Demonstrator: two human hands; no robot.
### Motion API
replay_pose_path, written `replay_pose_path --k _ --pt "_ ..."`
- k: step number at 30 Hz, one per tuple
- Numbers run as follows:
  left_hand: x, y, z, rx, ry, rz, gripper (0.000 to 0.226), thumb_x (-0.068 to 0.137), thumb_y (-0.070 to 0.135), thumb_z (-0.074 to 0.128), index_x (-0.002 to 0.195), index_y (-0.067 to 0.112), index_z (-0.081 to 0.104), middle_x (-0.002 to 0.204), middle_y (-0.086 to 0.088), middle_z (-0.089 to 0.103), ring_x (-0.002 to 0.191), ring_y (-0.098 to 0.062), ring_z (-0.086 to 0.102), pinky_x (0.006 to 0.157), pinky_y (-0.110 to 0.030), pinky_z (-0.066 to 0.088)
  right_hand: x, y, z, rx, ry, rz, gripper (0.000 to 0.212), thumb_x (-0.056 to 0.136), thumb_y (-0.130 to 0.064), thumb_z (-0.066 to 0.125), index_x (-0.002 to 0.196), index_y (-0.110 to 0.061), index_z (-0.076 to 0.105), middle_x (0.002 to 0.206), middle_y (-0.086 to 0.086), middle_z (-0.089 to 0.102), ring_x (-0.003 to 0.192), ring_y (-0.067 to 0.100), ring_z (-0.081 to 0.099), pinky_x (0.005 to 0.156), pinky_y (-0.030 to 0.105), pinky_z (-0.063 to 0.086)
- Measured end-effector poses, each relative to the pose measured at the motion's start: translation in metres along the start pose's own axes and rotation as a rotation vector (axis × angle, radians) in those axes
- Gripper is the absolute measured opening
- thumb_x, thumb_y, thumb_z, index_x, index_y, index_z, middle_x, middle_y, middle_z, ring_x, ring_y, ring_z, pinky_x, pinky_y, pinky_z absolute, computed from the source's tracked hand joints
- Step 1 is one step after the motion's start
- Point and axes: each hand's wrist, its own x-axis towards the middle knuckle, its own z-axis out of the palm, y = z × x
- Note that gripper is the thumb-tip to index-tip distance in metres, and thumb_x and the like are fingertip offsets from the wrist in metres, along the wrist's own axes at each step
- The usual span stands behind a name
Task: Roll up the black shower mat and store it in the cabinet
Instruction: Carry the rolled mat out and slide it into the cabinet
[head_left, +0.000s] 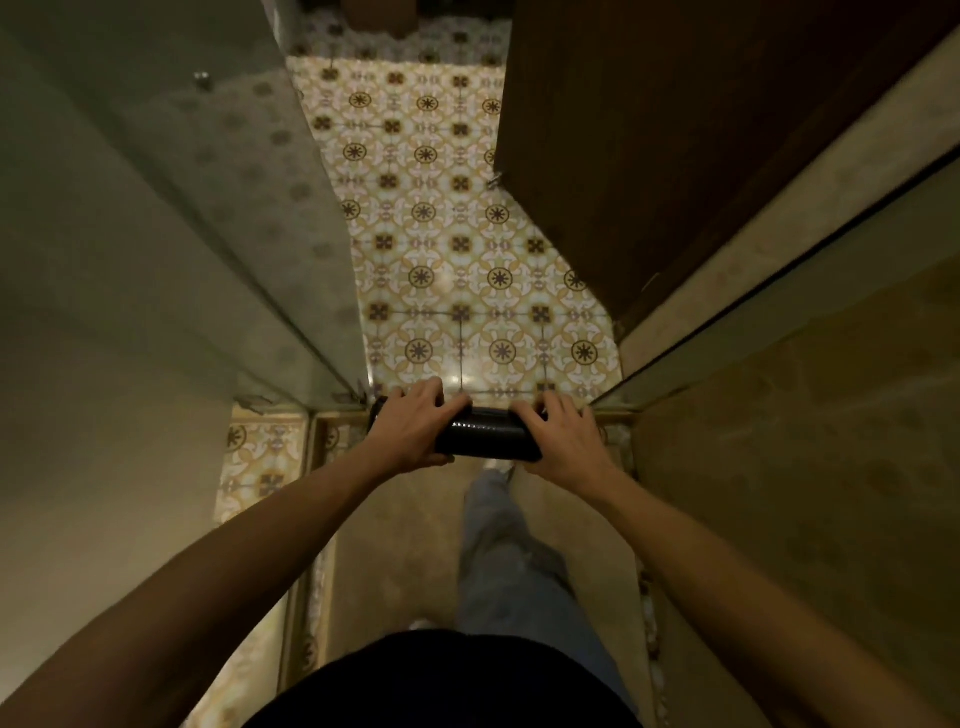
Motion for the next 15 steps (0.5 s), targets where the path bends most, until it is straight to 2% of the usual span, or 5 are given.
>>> replay_pose_path --k 6,10,15 --pt "0.099 -0.040 -0.049 -0.044 -0.052 -0.062 0.079 0.070 0.053 0.076 0.134 0.034 0.034 0.116 -0.007 0.045 0.104 -0.028 0.050 0.082 -0.045 0.043 0.111 0.056 -0.042 0.019 -0.027 -0.060 0.072 0.075 -0.047 0.075 0.136 -0.033 0.040 0.121 0.007 0.048 0.108 0.031 0.049 0.084 0.047 0.044" --pt "0.163 -0.067 -0.092 -0.033 -0.022 -0.066 0.080 0.072 0.052 0.076 0.136 0.031 0.033 0.120 -0.009 0.043 0.108 -0.029 0.048 0.088 -0.048 0.041 0.177 0.093 -0.083 0.009 -0.011 -0.075 0.076 0.073 -0.045 0.078 0.137 -0.033 0.038 0.123 0.009 0.048 0.110 0.032 0.049 0.088 0.050 0.044" --pt "0.233 -0.108 -0.133 -0.047 0.021 -0.079 0.078 0.072 0.053 0.073 0.137 0.028 0.037 0.120 -0.009 0.044 0.107 -0.028 0.047 0.084 -0.045 0.042 0.257 0.124 -0.130 -0.028 -0.015 -0.107 0.076 0.071 -0.042 0.079 0.135 -0.032 0.039 0.122 0.008 0.048 0.107 0.033 0.049 0.083 0.048 0.044"
